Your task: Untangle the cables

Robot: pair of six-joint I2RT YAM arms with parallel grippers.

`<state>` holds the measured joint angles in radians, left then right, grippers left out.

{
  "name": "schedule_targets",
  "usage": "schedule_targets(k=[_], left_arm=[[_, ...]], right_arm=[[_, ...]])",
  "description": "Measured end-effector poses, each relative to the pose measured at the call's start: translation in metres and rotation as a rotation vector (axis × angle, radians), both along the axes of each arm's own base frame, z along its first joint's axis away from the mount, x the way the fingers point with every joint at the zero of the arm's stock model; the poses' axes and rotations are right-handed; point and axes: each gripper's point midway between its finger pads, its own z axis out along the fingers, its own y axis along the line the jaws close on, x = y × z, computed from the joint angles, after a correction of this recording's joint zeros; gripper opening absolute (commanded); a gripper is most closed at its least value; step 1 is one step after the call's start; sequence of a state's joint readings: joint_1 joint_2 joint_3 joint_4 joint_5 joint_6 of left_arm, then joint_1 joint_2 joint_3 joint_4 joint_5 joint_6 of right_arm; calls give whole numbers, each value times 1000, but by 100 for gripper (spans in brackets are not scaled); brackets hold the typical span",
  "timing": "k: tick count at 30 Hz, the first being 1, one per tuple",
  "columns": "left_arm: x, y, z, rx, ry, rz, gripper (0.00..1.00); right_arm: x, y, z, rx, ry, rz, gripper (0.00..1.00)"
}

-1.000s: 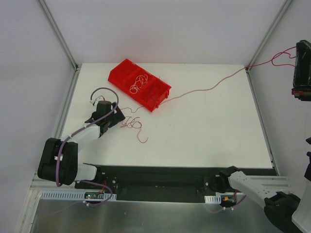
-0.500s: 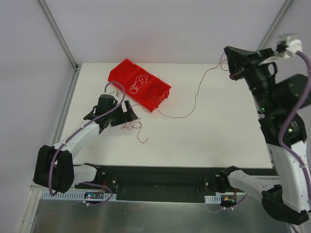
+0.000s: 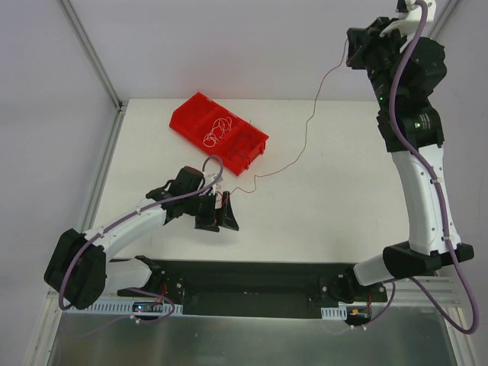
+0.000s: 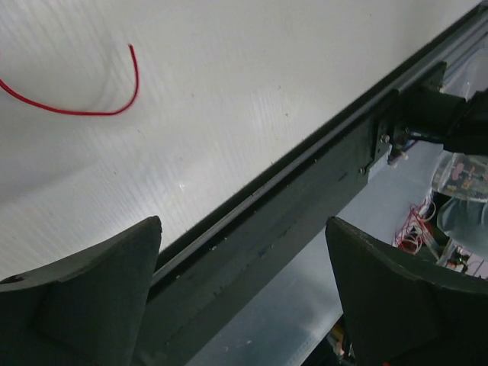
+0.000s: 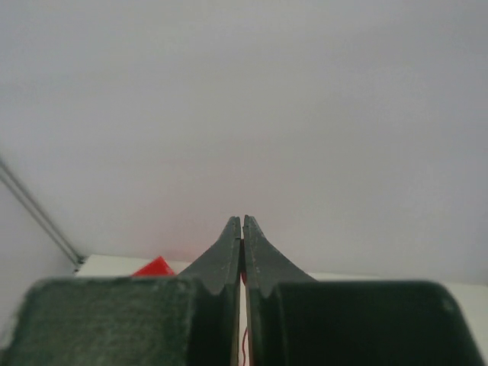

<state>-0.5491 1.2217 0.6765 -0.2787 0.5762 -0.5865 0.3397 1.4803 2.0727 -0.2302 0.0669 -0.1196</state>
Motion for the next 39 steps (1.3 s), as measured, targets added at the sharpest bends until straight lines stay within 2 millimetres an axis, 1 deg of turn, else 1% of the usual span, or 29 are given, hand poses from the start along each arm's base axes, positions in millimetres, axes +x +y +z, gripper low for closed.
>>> schedule_targets(k=[1,2,3,5,6,7,8,10,13,14,15,16,17,18,20,22,24,26,29,31,34,36,38,39], left_arm=[[-5,0,3,-10,5,-8,84],[-10,0,7,-22,8,-20,84],[-13,-1,11,-35,5,-25,84],[-17,-1,17,-51,0,-33,84],[-18,-1,19,-56,-1,-30,84],[-19,-2,20,-59,2,-26,84],[-20,-2,21,-60,7,-25,84],[-23,-4,21,-63,20,-30,84],[-30,-8,19,-61,37,-48,84],[-32,-9,18,-57,45,-56,84],[-33,-10,16,-53,54,-61,84],[-35,-11,15,-51,64,-69,84],[-37,-11,14,-49,71,-74,84],[-38,-12,13,-48,79,-79,84],[-42,-14,12,-48,88,-92,84],[-46,-15,12,-47,94,-101,84],[-48,-15,12,-46,100,-105,84],[-49,-15,12,-43,105,-105,84],[-50,-13,11,-37,113,-103,85],[-52,-13,11,-35,116,-106,85],[-53,-13,12,-36,115,-111,85],[-53,-13,12,-36,114,-110,85],[-54,-13,13,-38,112,-110,85],[-54,-13,14,-39,111,-111,85]], right_arm=[[2,-10,-4,-7,12,-41,0],[1,-18,-14,-16,32,-73,0],[-2,-24,-31,-28,63,-94,0],[-12,-31,-79,-61,151,-111,2],[-21,-34,-116,-84,215,-112,6],[-29,-36,-150,-106,285,-111,12],[-34,-37,-176,-119,338,-109,19],[-44,-37,-241,-149,478,-97,31],[-59,-32,-327,-190,695,-56,59],[-68,-30,-353,-205,769,-34,66],[-76,-28,-372,-213,822,-12,71],[-88,-25,-395,-246,885,20,75],[-97,-22,-407,-266,920,41,79],[-107,-16,-417,-299,947,77,82],[-126,8,-423,-361,939,201,83],[-145,42,-418,-392,865,386,84],[-166,80,-407,-373,772,591,83],[-179,110,-399,-333,690,735,81],[-192,143,-392,-269,633,892,78],[-201,159,-390,-245,610,964,75],[-220,181,-384,-230,573,1072,68],[-226,190,-383,-227,559,1107,62],[-228,196,-384,-229,551,1120,54],[-228,199,-387,-231,555,1125,47]])
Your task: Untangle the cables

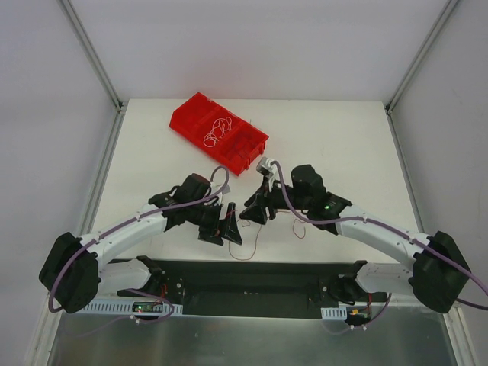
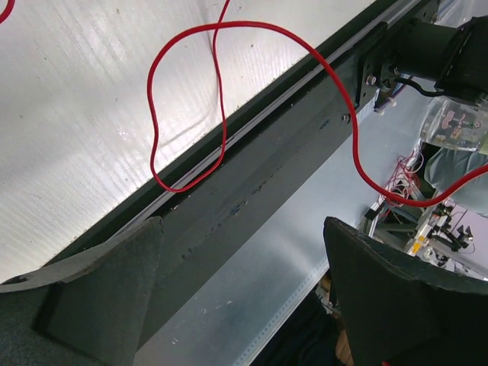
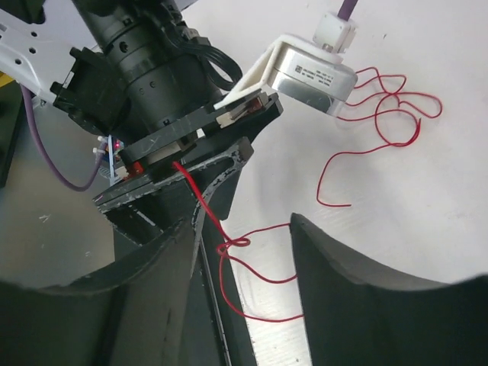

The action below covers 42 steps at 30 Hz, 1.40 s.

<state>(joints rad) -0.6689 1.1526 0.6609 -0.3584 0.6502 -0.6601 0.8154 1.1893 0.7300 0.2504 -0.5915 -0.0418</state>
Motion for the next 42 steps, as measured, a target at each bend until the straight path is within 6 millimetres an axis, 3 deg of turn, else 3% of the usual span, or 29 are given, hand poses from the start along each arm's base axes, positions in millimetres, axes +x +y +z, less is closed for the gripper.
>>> schedule_targets(k=[3,5,8,11,14,18,21,24,30,37,39,42], left_arm=[[0,0,1,-3,-3,0,86],[-1,1,3,-5,-7,0,87],[-1,1,3,-6,-10,0,90],[0,3,0,7,-15,7,93],[0,10,-13,48,-27,18,94],[1,23,-32,115,-65,40,93],[4,33,-34,131,-142,66,91],[12,36,-16,89,-266,91,91],[27,30,17,-4,-431,109,91],[59,2,36,-20,-471,78,89],[70,-12,39,-23,-472,66,89],[80,-35,40,-26,-459,29,90]], right_arm=[[0,6,-9,-23,12,13,23],[1,10,-12,-33,15,17,0],[7,12,-10,-40,-6,-14,0],[25,5,-2,-54,-37,-131,0],[52,-12,19,-35,-58,-296,0],[88,-33,64,-1,-62,-488,0],[99,-44,79,16,-42,-586,0],[98,-63,62,-12,26,-678,0],[85,-125,-11,-112,224,-877,0],[83,-203,-76,-224,411,-1140,1],[85,-222,-92,-267,459,-1200,8],[81,-238,-115,-364,523,-1233,35]])
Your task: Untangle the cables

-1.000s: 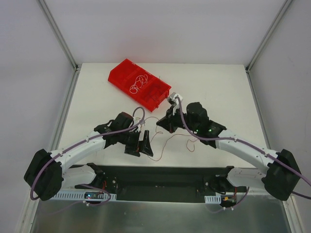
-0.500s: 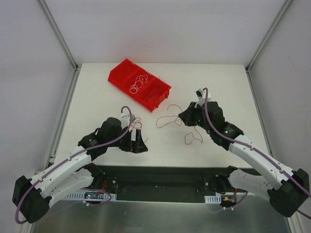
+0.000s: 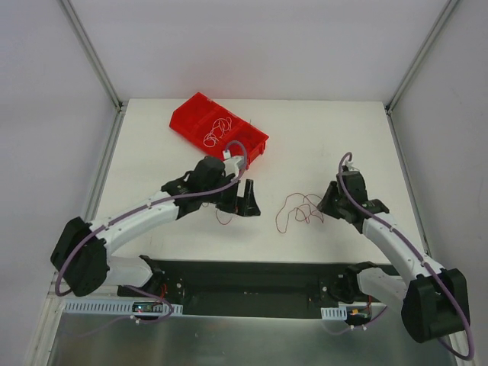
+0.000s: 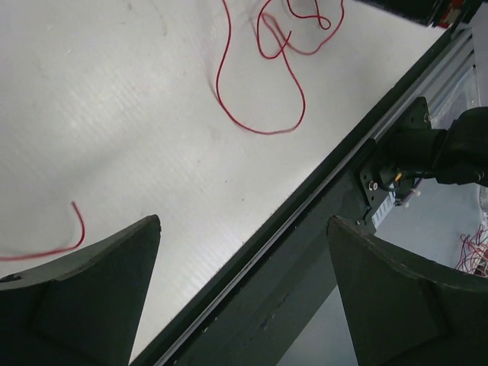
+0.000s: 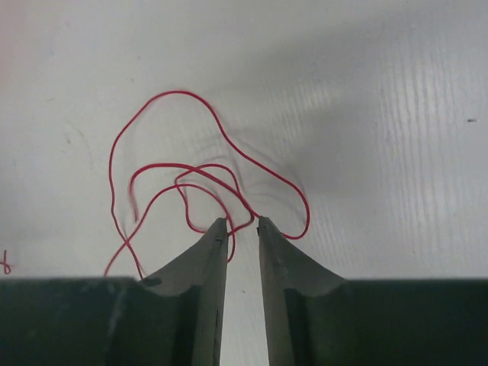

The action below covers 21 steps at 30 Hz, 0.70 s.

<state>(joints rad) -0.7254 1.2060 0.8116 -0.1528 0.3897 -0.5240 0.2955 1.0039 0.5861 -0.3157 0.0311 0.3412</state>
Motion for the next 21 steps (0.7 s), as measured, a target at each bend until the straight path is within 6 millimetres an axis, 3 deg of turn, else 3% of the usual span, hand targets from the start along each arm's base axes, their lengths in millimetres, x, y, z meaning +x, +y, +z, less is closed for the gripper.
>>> schedule_targets(k=[6,7,12,18,21], left_arm=[[8,-43,-15,33,41,-71,90],[9,-48,-18,40,51,-78,90],[15,-63,-36,72,91,-91,89],[19,-70,-46,88,112,-89,83],[21,-73,-44,77,111,-83,78]], right_arm=[[-13,-13,-18,-77,97,21,71],[-13,-15,-19,-82,104,20,72],[-13,-21,-26,-96,138,15,73],[-13,-13,-42,-79,196,70,73],[-10,-10,-50,-80,225,90,58]])
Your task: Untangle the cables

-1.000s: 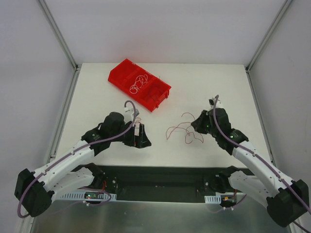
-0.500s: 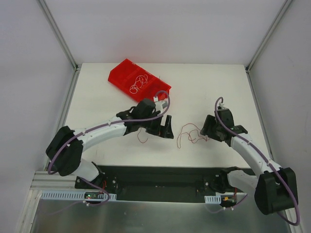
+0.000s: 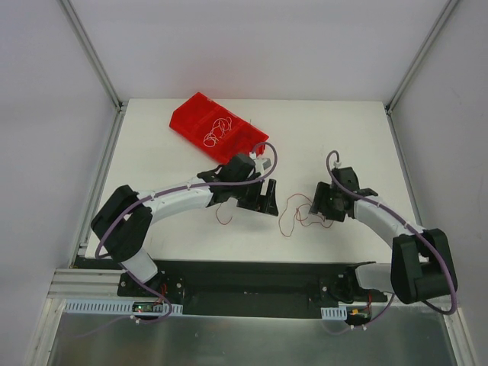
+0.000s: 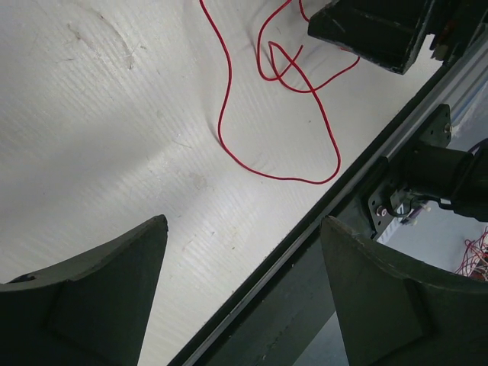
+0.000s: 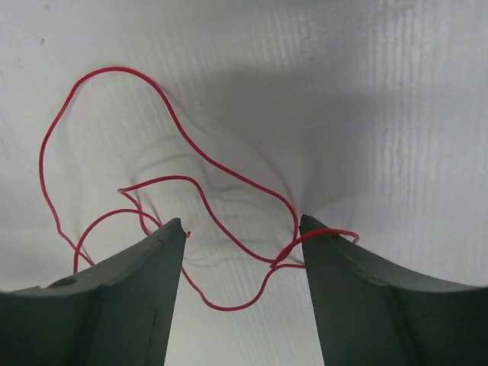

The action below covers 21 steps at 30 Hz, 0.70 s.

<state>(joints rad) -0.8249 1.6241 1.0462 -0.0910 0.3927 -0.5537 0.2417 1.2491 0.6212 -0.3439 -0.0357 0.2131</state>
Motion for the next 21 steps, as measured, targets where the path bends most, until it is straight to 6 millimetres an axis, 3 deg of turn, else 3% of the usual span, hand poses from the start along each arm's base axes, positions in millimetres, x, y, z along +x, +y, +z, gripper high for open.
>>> schedule_targets(k=[2,5,9,13,16,21], left_arm=[[1,-1,1,-7,1,6,75],[3,-3,2,-12,-3,13,73],[4,-2,-1,-12,-12,20,78],[0,6,-11,11,-4,29,88],[-4,11,-16,21,1,36,93],[-6,12,-16,16,24,58,94]], right_arm=[[2,4,-5,9,17,16,45],[1,13,-11,30,36,37,40],[-4,46,-6,104,33,89,38],[-16,74,2,234,20,105,47],[-20,79,12,280,7,102,59],[-16,76,34,287,-51,125,73]])
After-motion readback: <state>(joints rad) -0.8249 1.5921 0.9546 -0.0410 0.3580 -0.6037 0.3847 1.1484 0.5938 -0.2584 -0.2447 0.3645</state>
